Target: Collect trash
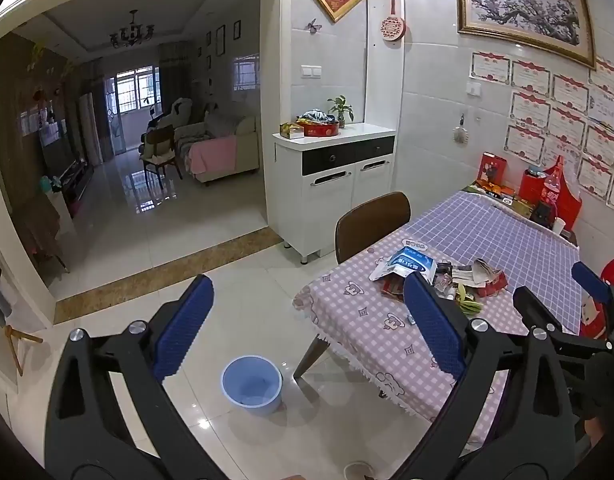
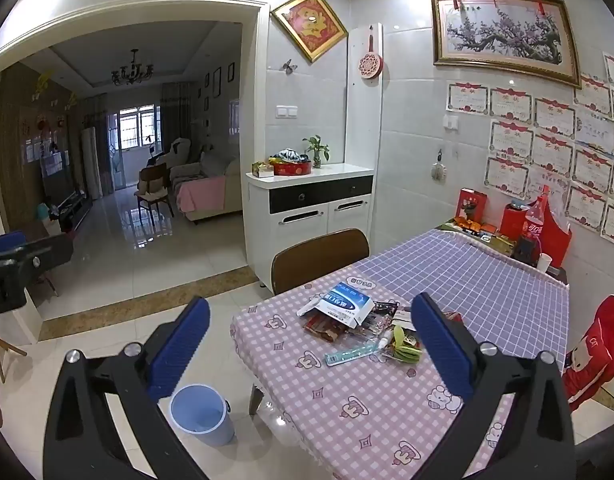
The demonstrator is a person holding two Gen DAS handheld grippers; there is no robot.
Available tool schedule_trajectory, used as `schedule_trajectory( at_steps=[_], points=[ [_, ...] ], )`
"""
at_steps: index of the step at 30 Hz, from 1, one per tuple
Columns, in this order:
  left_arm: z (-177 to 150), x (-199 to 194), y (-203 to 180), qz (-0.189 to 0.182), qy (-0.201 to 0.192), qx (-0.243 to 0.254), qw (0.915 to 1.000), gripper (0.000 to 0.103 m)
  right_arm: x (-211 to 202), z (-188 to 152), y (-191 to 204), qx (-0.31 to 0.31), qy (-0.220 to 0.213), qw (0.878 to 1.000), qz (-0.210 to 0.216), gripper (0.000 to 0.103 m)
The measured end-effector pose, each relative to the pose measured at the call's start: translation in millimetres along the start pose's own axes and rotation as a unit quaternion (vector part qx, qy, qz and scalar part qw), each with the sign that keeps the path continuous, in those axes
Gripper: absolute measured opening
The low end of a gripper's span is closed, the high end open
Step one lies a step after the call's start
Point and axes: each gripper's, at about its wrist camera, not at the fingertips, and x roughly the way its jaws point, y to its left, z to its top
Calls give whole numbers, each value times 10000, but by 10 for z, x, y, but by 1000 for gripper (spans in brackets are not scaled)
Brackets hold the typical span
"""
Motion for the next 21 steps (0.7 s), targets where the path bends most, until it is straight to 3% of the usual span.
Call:
schedule_trajectory(
  at_steps=[21],
  points=[
    [21, 11, 24, 51, 83, -65, 9999, 94, 47, -8, 116, -31, 56, 10000, 38, 99]
  ],
)
